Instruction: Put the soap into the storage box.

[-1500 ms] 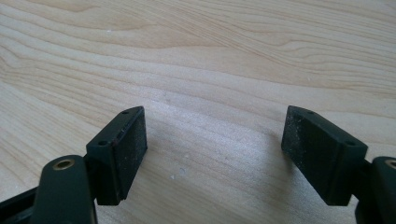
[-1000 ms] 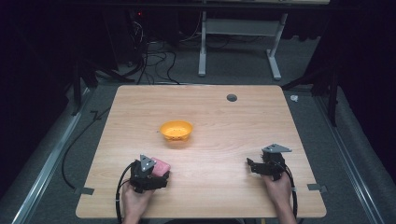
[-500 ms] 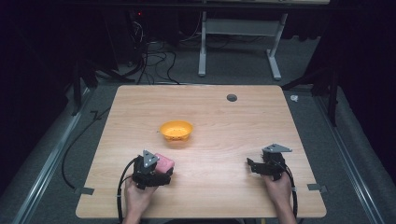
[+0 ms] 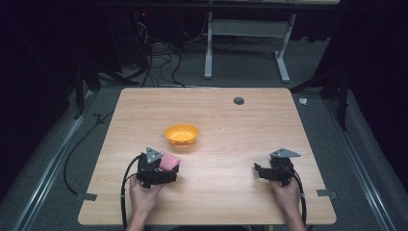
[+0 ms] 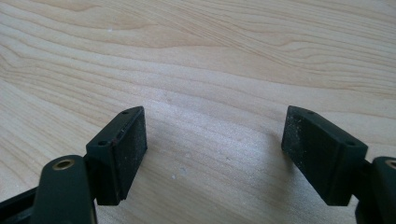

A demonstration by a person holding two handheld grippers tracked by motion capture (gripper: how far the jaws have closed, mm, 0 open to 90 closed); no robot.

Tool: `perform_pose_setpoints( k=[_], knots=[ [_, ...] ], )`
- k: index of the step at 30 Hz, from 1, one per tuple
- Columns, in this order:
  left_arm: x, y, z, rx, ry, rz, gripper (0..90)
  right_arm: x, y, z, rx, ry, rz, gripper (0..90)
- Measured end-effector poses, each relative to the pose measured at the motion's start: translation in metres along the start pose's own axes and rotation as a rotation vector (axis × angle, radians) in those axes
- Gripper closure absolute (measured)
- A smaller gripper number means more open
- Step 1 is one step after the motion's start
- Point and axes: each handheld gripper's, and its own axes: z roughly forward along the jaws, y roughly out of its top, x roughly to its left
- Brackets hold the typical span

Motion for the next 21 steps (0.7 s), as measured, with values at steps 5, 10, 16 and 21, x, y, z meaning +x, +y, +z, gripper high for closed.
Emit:
perform_pose_setpoints(
  k=[5, 10, 16, 21],
  knots=[
    [0.002, 0.007, 0.002, 0.002, 0.017, -0.025, 13.5, 0.000, 0.000, 0.000, -0.001, 0.000, -0.001, 22.8],
    [0.003, 0.016, 0.005, 0.006, 0.026, -0.034, 13.5, 0.000, 0.000, 0.000, -0.001, 0.000, 0.000, 22.8],
    [0.004, 0.026, 0.008, 0.011, 0.023, -0.030, 13.5, -0.001, 0.000, 0.000, -0.003, 0.002, -0.002, 22.8],
    [0.005, 0.034, 0.011, 0.010, 0.017, -0.036, 13.5, 0.000, 0.000, 0.000, -0.002, 0.000, -0.002, 22.8]
  ],
)
